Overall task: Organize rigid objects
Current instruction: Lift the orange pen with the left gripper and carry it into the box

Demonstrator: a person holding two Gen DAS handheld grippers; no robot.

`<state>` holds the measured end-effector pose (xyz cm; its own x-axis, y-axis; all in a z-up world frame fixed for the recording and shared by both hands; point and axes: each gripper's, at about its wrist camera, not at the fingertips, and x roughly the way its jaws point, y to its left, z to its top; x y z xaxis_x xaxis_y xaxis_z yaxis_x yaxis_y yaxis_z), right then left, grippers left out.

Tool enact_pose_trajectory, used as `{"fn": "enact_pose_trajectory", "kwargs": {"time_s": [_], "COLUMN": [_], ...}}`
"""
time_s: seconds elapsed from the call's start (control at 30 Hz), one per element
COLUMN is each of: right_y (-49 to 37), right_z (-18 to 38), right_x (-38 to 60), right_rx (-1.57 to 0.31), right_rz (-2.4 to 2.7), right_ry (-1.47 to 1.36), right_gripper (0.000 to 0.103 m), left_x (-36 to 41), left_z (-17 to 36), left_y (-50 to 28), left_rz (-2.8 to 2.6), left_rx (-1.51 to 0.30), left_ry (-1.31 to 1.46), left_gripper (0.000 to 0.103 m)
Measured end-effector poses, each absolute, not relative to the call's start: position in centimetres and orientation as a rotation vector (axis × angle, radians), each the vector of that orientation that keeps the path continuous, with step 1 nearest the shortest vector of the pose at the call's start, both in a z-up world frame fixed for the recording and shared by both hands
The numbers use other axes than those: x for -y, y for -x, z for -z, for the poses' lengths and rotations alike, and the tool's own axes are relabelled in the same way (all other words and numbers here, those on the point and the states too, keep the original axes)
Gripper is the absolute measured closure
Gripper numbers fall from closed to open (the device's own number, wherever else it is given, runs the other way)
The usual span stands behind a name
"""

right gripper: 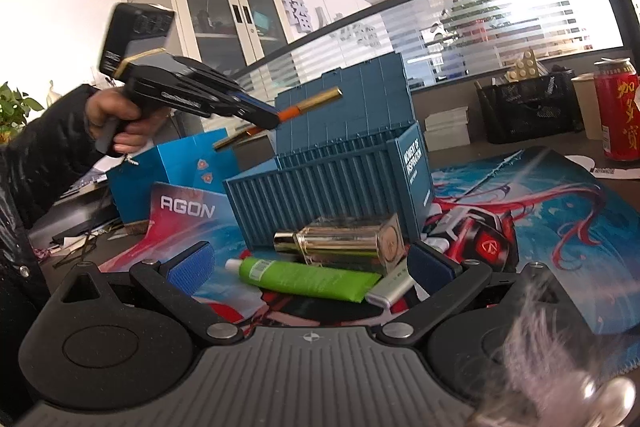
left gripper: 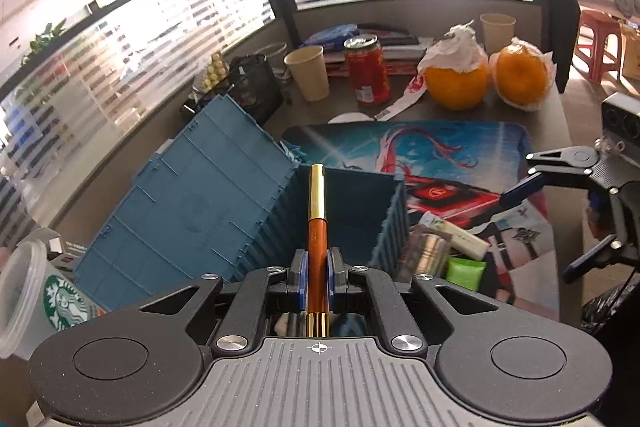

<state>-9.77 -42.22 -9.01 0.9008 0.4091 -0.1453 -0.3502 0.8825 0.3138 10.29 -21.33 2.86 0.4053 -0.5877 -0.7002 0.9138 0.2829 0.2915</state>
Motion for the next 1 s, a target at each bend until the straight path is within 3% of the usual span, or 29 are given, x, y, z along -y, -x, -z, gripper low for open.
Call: {"fn": "enact_pose_trajectory", "kwargs": {"time_s": [0.37, 1.0], "right_y": [8.5, 8.4], "right_z": [9.3, 9.3], "right_x": [42.5, 42.6], "right_rx": [-0.223, -0.238], "right_rz": [-0.402, -0.413], "right_ry": [-0.299, -0.301], "right_gripper": [0.0, 0.0], "left_x": [23.0, 23.4], "left_z": [0.5, 3.9], "left_y": [-15.3, -17.3], "left_rz": [1.082, 1.095], "left_rx": [-0.594, -0.689], "left_ry": [-0.764, -0.775], "left_gripper": [0.095, 0.095]}}
